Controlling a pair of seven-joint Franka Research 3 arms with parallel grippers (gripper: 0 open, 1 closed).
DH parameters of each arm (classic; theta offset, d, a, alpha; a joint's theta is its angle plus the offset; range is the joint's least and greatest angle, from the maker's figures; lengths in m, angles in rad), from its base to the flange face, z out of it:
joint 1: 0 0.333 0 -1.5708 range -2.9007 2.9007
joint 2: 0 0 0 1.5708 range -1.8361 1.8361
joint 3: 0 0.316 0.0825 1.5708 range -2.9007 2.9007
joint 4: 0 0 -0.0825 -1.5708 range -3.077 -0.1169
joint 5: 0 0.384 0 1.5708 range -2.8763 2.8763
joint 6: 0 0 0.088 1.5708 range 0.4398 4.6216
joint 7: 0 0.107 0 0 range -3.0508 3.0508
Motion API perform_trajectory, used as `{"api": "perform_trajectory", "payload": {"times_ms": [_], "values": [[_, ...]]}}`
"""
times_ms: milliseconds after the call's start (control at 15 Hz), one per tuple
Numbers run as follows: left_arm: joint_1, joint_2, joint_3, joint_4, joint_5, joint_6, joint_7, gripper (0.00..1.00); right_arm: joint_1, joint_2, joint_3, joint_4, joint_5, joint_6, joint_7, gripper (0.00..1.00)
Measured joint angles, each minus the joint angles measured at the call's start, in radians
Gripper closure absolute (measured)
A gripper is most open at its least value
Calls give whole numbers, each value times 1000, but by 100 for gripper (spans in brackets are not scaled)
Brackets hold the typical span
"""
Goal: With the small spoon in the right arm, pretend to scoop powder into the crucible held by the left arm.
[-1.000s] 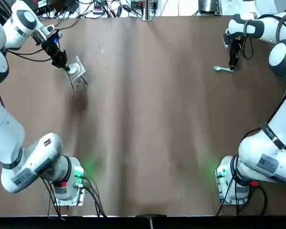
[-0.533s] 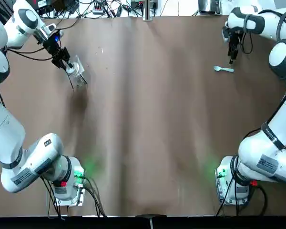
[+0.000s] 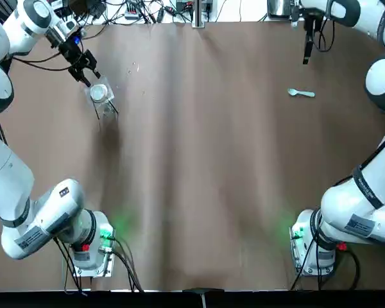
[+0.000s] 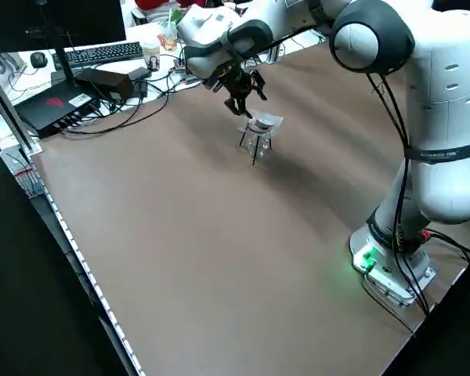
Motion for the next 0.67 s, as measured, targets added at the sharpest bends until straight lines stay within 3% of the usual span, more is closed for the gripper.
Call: {"api": "perform_trajectory", "payload": {"times_ms": [67, 200, 400, 667], "values": [[-2, -3, -7, 6, 4, 0, -13, 18, 1, -26, 4, 3, 0, -18, 33, 1], [-27, -26, -14, 30, 107, 0, -66, 17, -1, -100, 4, 5, 36, -112, 131, 0], [-88, -63, -16, 89, 241, -1, -139, 0, -2, -169, 4, 7, 65, -169, 249, 0], [-166, -118, -17, 176, 283, -37, -211, 0, -4, -271, 3, 9, 145, -219, 392, 0]]}}
